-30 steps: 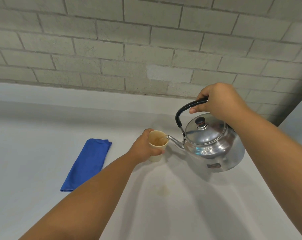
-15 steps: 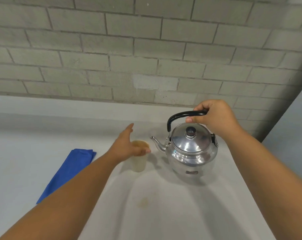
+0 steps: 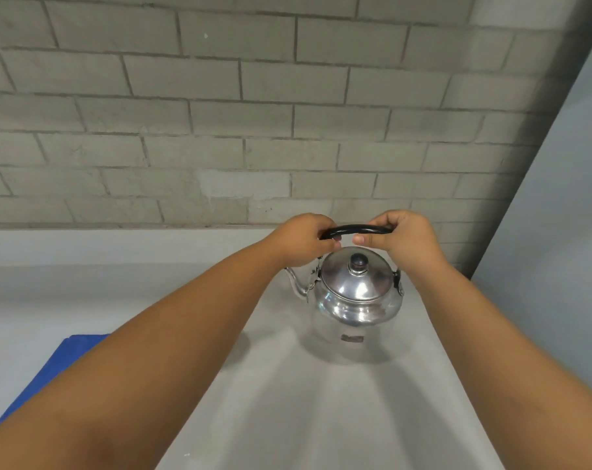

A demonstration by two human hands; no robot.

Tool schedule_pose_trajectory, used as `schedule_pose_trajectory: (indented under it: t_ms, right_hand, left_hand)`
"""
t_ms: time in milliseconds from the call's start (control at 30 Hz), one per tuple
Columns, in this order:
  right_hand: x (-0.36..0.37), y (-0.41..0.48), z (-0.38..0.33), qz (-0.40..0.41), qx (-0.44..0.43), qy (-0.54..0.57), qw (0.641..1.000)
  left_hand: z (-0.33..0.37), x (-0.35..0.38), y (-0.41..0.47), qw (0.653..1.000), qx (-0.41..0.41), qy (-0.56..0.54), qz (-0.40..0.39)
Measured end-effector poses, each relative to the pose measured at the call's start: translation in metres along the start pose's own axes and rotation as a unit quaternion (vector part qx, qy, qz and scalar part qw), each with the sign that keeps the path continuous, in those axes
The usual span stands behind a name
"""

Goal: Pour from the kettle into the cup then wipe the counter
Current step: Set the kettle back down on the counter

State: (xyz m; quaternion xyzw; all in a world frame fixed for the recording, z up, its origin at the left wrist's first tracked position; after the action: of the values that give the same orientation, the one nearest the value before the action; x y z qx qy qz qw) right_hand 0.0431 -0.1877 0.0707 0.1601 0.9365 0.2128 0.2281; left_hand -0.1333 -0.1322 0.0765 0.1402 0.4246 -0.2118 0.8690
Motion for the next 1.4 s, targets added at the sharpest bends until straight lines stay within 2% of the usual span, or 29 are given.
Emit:
schedule_pose_trajectory:
  t_ms: [167,300,500,967,1167,1400]
  right_hand:
    - [-0.024,0.020,0.034,0.001,-0.002,0.012,1.000]
    - [-0.039,0.041,0.057,-0.033,-0.010,-0.051,0.998]
    - [-0.049,0.065,0.088,-0.052,0.013,-0.085,0.995]
    - [-0.033,0.095,0.142,-0.064,-0.018,-0.118,0.991]
    - [-0.018,0.100,0.153,-0.055,-0.038,-0.128,0.989]
    - [-0.015,0.093,0.157,-0.048,-0.039,-0.142,0.988]
  left_hand:
    - [0.016,0.025,0.037,1.000,-0.009,-0.002,0.006]
    - [0.022,0.042,0.066,1.000,-0.011,0.015,-0.011]
    - [0.022,0.062,0.105,1.000,-0.015,0.022,-0.016]
    - [-0.004,0.084,0.156,0.995,-0.010,0.096,0.012]
    - [-0.017,0.089,0.155,0.997,-0.018,0.061,0.051]
    - [-0.020,0.097,0.152,0.995,-0.075,-0.012,0.064]
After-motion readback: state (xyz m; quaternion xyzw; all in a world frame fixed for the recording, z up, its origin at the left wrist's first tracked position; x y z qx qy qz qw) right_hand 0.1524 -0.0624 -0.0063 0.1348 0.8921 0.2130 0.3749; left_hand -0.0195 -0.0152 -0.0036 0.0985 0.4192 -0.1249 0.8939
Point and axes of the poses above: each hand's wrist, its own y-axis towards the middle knuckle, its own x-axis out of the palm, z = x × y, the point moved 1 cm from there along y, towards the middle knuckle, and after that the axes turned 13 degrees about -x, right-handed, at the moved point
